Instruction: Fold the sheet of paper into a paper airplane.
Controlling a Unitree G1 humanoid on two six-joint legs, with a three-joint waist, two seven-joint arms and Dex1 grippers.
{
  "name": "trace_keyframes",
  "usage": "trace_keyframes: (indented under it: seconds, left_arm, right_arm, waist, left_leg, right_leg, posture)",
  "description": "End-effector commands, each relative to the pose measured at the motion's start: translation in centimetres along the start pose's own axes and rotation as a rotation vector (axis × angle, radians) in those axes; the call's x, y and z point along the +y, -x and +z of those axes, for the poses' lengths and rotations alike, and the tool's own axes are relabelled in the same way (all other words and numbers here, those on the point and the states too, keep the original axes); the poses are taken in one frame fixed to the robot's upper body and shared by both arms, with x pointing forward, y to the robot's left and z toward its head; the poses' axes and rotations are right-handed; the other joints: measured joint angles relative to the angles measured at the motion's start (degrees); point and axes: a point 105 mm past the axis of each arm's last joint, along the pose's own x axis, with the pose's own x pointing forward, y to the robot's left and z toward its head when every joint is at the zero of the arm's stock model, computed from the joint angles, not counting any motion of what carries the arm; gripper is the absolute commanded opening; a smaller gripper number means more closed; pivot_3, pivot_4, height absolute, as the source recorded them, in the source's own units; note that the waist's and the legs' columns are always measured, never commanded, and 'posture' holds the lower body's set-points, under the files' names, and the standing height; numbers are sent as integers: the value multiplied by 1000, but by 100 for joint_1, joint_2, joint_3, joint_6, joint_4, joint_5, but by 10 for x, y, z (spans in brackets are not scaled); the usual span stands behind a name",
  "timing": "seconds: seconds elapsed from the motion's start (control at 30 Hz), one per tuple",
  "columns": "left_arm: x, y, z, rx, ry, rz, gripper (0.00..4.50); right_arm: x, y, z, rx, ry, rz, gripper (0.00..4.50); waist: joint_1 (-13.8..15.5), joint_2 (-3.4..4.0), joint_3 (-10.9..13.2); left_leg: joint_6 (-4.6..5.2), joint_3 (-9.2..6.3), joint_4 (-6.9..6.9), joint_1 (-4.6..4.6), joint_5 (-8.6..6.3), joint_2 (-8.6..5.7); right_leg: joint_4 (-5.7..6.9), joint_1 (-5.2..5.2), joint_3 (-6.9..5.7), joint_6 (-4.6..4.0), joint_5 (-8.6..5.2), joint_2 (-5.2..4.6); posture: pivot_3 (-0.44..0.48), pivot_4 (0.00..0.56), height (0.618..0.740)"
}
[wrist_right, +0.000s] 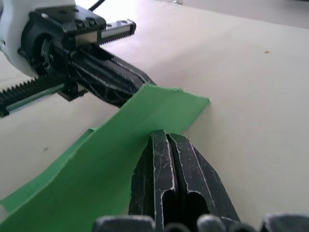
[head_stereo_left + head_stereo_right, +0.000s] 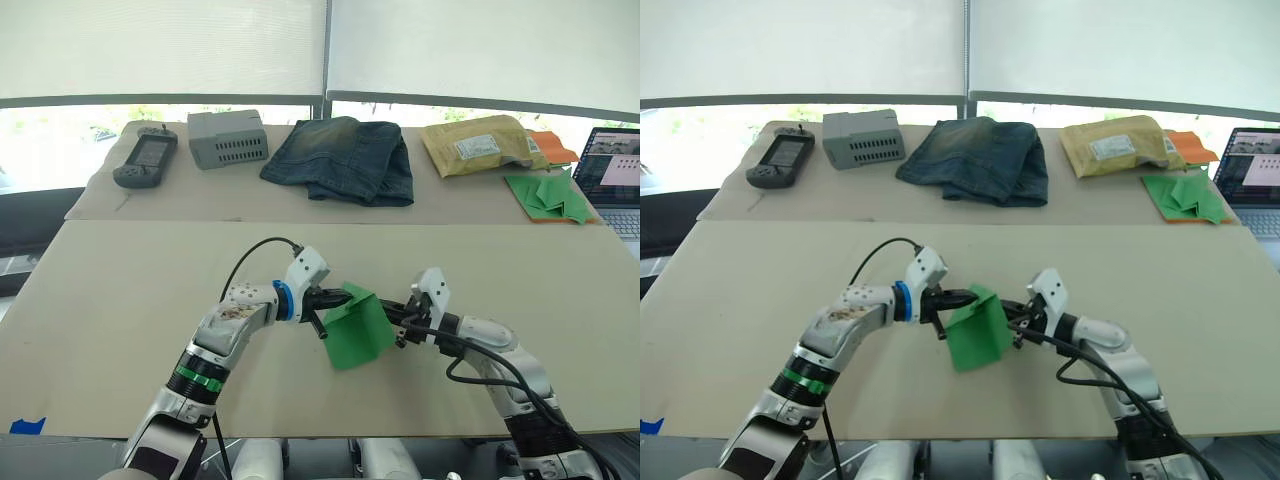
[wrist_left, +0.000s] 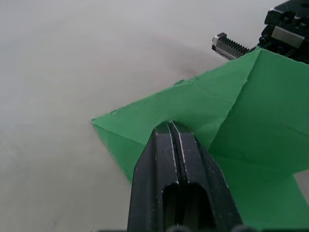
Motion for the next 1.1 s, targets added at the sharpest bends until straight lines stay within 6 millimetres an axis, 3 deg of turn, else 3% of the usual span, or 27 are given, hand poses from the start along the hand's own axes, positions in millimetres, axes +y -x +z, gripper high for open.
trace_keyframes:
  seconds: [0.03,0.3,0.67,0.93,1.1]
  left_arm:
    - [-4,-3,6,-22,-29,-7,27]
    - [-7,-7,-1,-6,-19,-8,27]
    - [-3,3,-13,24,-9,23,27]
    - [13,28,-19,44,-8,100,27]
    - [31,45,-6,2,-7,176,27]
  right_arm:
    - [2,-2,16,-47,33,15,0]
    - [9,-7,14,-46,23,41,0]
    - [17,-20,8,-39,13,67,0]
    - [14,-27,-2,23,30,74,0]
    - [14,-31,-10,71,57,91,0]
  waist:
    - [2,0,0]
    - [2,0,0]
    - [0,1,0]
    - [-44,2,0]
    - [-43,1,1]
  left_leg:
    - [0,0,0,0,0,0]
    - [0,0,0,0,0,0]
    - [0,-1,1,2,0,0]
    - [0,-1,-3,8,0,5]
    - [0,-1,-2,7,0,5]
  right_leg:
    - [0,0,0,0,0,0]
    - [0,0,0,0,0,0]
    - [0,1,0,0,0,-1]
    - [3,1,0,-2,-1,3]
    - [4,2,-1,-3,-2,1]
  posture:
    - [0,150,728]
    - [0,150,728]
    - [0,150,728]
    - [0,150,728]
    - [0,150,728]
